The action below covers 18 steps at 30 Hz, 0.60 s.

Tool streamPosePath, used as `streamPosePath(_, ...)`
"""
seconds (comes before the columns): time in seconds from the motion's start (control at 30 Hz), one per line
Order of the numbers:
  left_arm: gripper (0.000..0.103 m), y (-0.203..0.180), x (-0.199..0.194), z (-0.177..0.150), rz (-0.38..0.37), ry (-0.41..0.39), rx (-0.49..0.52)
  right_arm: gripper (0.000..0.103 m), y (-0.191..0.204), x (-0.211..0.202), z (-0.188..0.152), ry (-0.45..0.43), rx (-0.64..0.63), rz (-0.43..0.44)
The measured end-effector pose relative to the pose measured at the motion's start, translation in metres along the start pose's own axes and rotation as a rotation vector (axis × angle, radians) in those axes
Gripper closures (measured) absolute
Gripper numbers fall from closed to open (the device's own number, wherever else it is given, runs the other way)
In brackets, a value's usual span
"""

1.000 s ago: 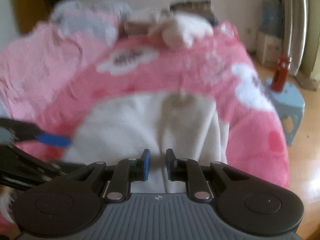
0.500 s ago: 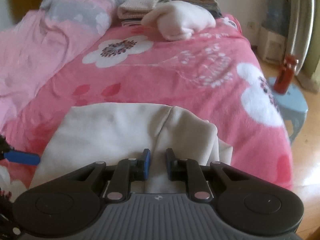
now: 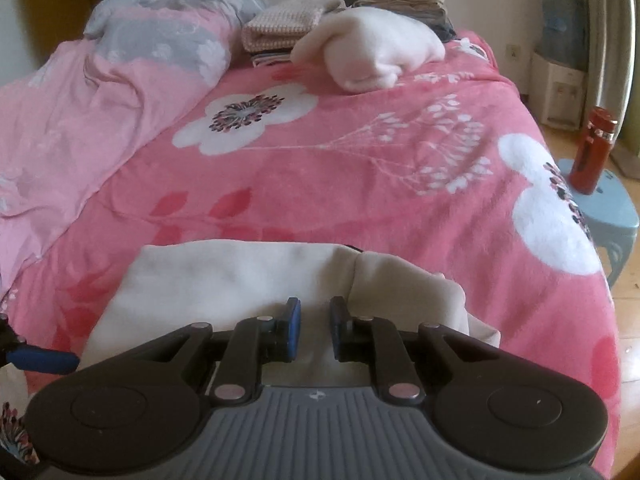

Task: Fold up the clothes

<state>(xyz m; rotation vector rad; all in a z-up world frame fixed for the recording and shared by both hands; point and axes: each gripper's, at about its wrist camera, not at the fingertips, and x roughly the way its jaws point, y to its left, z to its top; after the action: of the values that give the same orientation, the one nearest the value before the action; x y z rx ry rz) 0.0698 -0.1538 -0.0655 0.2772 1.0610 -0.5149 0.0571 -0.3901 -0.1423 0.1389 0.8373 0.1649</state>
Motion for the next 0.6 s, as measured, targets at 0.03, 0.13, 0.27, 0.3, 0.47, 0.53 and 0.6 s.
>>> streamPosePath(0.03,0.015,0.0,0.0,0.0,0.0,0.001,-0.001,0.087,0.002,-0.003,0.002,0.006,0.001,-0.009)
streamPosePath(0.13,0.014,0.0,0.0,-0.001,0.001,0.004,-0.007,0.086,0.006,-0.011,0.009,-0.018,0.003,-0.008)
streamPosePath(0.27,0.013,0.0,0.001,-0.002,0.003,0.006,-0.012,0.086,0.002,0.002,0.013,-0.003,0.002,-0.047)
streamPosePath(0.3,0.013,0.0,0.001,-0.002,0.003,0.006,-0.011,0.087,-0.003,0.01,0.01,0.015,0.019,-0.039)
streamPosePath(0.47,0.012,0.001,0.001,-0.002,0.004,0.011,-0.014,0.086,-0.004,0.002,0.008,-0.001,0.031,-0.026)
streamPosePath(0.53,0.011,0.002,0.002,-0.002,0.001,0.014,-0.019,0.086,-0.005,-0.016,0.007,-0.022,0.045,-0.001)
streamPosePath(0.6,0.011,0.002,0.002,-0.001,-0.001,0.016,-0.022,0.086,-0.006,-0.035,0.004,-0.03,0.055,0.041)
